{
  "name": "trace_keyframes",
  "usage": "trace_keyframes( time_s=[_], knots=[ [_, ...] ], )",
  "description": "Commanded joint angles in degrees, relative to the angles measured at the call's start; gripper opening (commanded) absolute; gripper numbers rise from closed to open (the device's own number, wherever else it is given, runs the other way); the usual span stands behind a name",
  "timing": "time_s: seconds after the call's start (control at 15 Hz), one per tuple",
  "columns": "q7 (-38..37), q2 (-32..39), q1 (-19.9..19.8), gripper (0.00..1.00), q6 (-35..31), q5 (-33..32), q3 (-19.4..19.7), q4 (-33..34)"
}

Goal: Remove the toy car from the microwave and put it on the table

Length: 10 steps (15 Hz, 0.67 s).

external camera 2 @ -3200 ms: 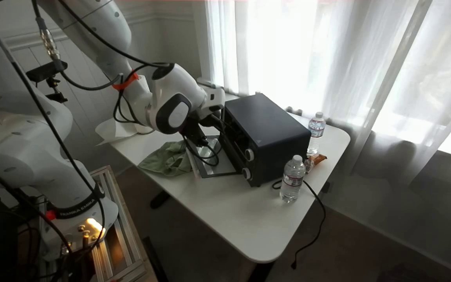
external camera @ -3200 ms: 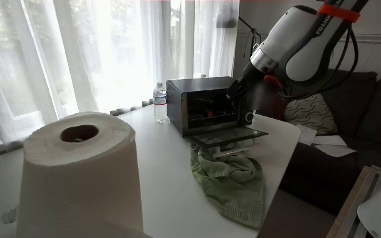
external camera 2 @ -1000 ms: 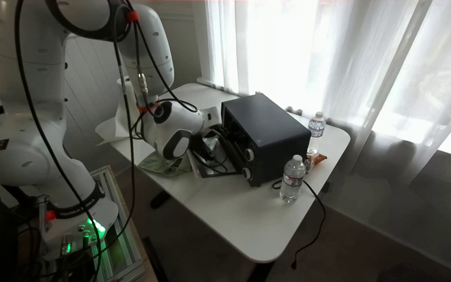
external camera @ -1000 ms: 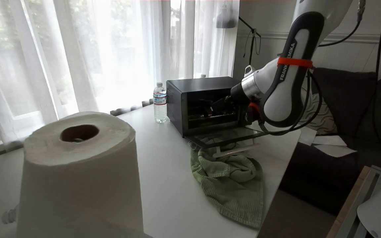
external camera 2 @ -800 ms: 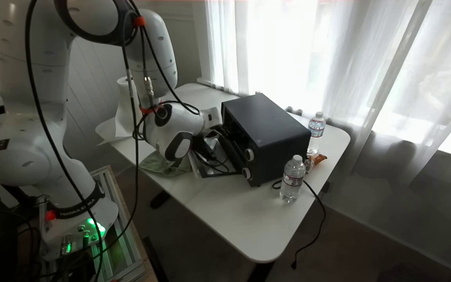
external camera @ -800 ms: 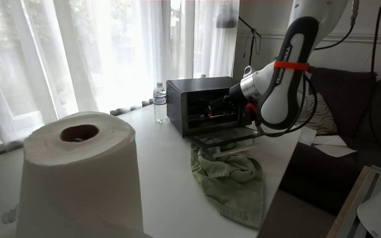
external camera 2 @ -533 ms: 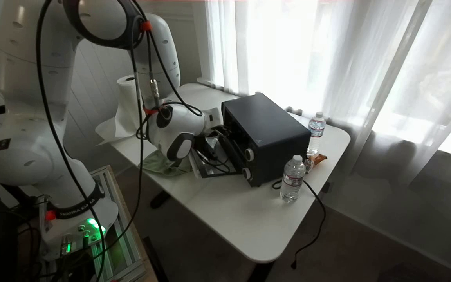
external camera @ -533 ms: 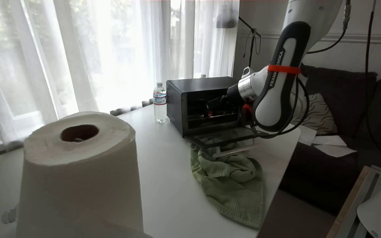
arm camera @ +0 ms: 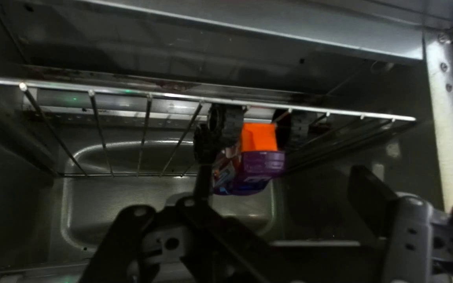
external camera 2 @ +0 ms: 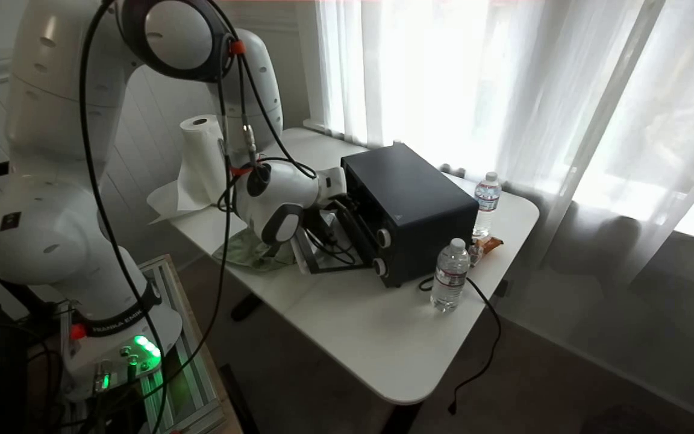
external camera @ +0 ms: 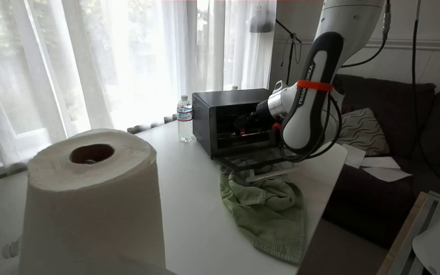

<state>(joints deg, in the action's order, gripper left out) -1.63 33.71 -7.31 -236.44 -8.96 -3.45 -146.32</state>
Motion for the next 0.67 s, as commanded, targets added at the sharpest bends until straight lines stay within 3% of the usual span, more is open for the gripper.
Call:
trace_keyframes(
  time_s=[0.0, 0.47, 0.6],
  knots=[
    [-1.1, 1.6, 1.6, 0.59, -1.6, 2.4, 0.7, 1.5],
    [-0.9, 1.9, 2.2, 0.10, -1.3, 5.2, 1.2, 1.9],
    [-1.0, 1.8, 2.5, 0.08, -1.4, 5.8, 1.2, 1.6]
  ],
)
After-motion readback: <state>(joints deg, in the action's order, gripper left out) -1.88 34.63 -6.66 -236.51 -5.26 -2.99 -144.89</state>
